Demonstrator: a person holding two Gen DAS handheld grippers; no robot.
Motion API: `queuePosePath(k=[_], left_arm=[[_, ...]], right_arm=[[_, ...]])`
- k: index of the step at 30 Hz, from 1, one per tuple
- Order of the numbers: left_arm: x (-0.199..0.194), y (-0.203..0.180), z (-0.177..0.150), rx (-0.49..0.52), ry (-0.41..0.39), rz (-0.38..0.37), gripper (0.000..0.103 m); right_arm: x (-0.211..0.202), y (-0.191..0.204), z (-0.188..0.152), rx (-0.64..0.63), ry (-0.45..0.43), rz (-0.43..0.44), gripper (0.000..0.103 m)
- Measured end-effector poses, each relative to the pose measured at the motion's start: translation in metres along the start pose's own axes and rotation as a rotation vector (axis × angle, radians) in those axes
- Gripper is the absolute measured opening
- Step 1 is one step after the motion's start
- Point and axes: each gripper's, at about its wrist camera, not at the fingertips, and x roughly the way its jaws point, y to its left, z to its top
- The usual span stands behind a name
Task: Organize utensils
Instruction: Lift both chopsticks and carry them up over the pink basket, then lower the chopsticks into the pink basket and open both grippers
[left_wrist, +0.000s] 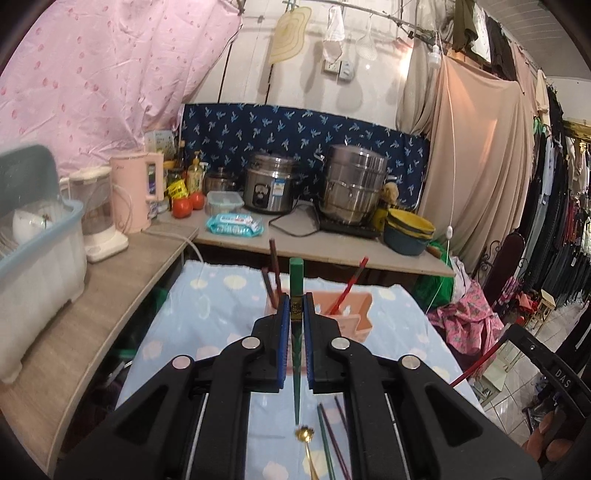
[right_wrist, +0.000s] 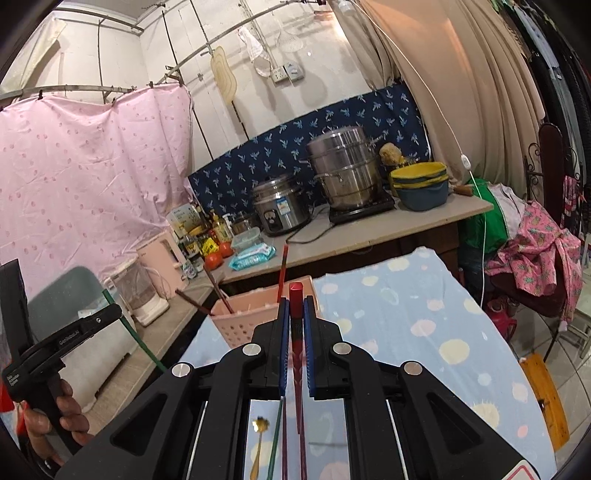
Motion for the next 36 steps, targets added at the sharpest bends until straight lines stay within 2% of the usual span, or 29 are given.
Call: queuePosePath(k=[10,18,21,26,36], left_arm=[[0.026,-0.012,0.068,-0.018,-0.181,0.002,0.007],[0.064,-0.012,0.093,-0.014,-0.229,0.040,0.007],[0.086,-0.008,0.091,-0.019,-0.213,0.056,0.007],[0.118,0.000,0.074,-0.021,-0.144,0.078,0.007],[0.135,0.007,0.056,-0.025,-0.088,0.082,0.009]], right_arm=[[0.038,0.015,0.066,-0.023,-0.142,-0.003,0.007],[0.086,0.019,0.108,-0.033,-0.209,-0.034,0.007],[0.107,0.019,0.110,-0.036,-0.197,-0.045,0.007],[0.144,0.015,0.099,-0.032,-0.123,-0.053,0.007],[0.173,0.003,0.066,-0.039,-0.029,-0.074,0.008]])
